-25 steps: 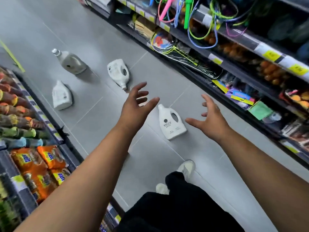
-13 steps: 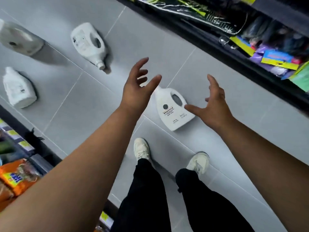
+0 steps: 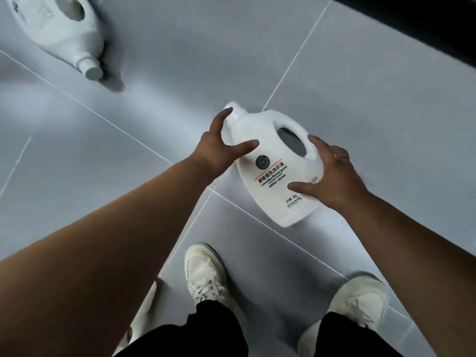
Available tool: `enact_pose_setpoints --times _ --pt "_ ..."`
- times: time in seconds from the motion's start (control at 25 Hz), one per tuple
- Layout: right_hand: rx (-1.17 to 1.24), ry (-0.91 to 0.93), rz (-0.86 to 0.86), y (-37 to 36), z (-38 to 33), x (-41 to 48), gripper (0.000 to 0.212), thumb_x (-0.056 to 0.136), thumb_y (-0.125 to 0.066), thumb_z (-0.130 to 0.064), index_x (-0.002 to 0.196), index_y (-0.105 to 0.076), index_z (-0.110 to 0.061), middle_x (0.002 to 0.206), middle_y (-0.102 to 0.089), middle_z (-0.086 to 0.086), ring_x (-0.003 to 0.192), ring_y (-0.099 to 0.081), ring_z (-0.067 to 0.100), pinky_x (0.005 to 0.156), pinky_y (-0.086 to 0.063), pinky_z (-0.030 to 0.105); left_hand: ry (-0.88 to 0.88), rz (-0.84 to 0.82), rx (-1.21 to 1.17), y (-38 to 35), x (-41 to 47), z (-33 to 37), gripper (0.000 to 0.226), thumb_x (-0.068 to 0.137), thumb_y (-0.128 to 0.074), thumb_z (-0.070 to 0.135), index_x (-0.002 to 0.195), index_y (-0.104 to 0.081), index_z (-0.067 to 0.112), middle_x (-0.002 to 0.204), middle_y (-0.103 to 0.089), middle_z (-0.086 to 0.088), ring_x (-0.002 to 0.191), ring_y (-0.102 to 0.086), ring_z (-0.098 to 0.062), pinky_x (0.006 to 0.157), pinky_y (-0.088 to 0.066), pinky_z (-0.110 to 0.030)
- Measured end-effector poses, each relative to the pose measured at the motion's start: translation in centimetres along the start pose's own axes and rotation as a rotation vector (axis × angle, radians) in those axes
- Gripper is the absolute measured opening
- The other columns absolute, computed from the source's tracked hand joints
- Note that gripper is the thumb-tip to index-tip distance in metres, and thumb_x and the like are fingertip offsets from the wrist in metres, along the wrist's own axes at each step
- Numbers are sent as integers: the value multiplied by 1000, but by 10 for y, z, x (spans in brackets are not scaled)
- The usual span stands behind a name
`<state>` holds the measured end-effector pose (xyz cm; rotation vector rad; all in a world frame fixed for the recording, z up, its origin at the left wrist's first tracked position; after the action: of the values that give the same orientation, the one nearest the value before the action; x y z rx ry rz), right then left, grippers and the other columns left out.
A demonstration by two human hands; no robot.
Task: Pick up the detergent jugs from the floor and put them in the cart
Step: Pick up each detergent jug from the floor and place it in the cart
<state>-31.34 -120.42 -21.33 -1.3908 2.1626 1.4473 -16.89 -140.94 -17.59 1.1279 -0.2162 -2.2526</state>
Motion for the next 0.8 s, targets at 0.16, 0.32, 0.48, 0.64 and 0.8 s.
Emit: enact_pose_setpoints --times 0.16,0.32,0.48,0.64,0.8 --pt "-181 24 -127 -23 32 34 128 40 -82 -71 143 -7 -58 147 -30 2 132 -38 26 102 -40 41 43 -93 -92 -43 51 -41 100 72 -86 40 147 -22 52 136 -48 5 118 -52 -12 92 -47 -27" --pt "-90 63 -212 -18 43 57 121 37 -85 -66 140 -23 -57 136 -41 -2 124 -45 17 97 -40 31 -35 -19 -192 -61 70 -56 106 58 -92 38 137 -26 62 130 -50 17 116 -58 -9 93 -56 -39" --pt "-64 65 -218 -17 40 62 111 35 -86 -64 134 -36 -54 121 -44 -8 115 -47 14 90 -38 29 -74 27 -232 -66 73 -56 101 69 -90 26 144 -26 50 118 -48 26 107 -56 4 83 -56 -26" --pt "-6 39 -174 -25 39 57 112 27 -80 -70 130 -38 -53 120 -45 -8 106 -46 12 90 -41 31 -107 22 -197 -64 80 -51 100 70 -89 28 145 -27 49 116 -48 27 104 -55 6 81 -54 -22" --pt "37 15 -148 -25 35 46 116 20 -72 -79 129 -35 -58 125 -49 -7 110 -51 15 93 -45 36 -122 6 -229 -60 76 -42 97 72 -87 24 145 -28 47 116 -47 28 101 -53 11 71 -52 -12"
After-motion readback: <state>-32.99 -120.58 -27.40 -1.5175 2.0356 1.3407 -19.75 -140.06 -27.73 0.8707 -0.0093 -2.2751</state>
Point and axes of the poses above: each hand's wrist, its own x-axis towards the middle knuckle, its own y-axis out of the back of the hand, z = x × y, the point moved 2 cm from there along x, towards the middle knuckle
